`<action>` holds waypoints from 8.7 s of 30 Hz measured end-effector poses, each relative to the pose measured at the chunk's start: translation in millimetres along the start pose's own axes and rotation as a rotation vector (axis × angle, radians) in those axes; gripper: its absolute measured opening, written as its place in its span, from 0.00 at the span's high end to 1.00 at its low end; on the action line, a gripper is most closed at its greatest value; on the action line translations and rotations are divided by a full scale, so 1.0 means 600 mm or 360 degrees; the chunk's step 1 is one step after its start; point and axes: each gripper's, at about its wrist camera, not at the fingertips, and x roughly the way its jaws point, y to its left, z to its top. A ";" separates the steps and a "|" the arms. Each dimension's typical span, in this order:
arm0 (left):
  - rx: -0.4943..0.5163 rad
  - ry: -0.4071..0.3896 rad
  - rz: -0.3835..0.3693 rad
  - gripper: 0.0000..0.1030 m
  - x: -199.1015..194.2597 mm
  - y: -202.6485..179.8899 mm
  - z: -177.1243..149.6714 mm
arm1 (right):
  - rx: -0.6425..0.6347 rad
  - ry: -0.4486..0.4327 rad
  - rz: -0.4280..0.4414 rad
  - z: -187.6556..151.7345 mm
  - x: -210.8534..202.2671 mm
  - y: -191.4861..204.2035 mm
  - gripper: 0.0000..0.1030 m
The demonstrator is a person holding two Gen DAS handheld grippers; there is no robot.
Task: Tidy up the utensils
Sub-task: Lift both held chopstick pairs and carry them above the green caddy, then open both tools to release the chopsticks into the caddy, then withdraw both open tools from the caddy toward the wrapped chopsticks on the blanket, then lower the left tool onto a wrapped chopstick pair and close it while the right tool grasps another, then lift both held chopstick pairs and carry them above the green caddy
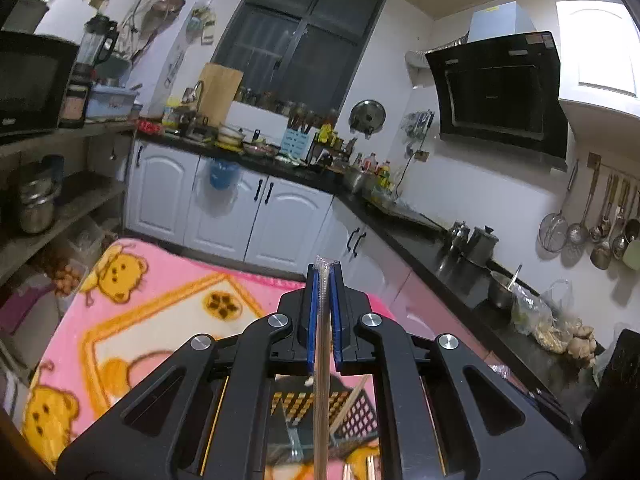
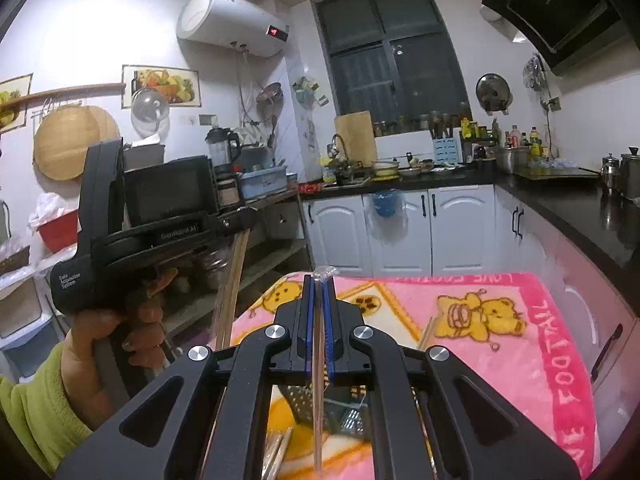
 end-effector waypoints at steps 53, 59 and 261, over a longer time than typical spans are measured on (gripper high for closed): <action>0.0084 -0.0063 -0.0073 0.97 0.203 -0.009 -0.065 | -0.0068 -0.0152 -0.0219 0.013 0.104 -0.078 0.95; 0.0089 -0.0025 -0.0085 0.97 0.182 0.003 -0.071 | -0.0028 -0.0115 -0.0217 0.003 0.109 -0.086 0.95; -0.0021 0.0484 -0.0132 0.97 -0.041 0.042 -0.144 | 0.0001 0.0214 0.0047 -0.071 -0.037 0.028 0.96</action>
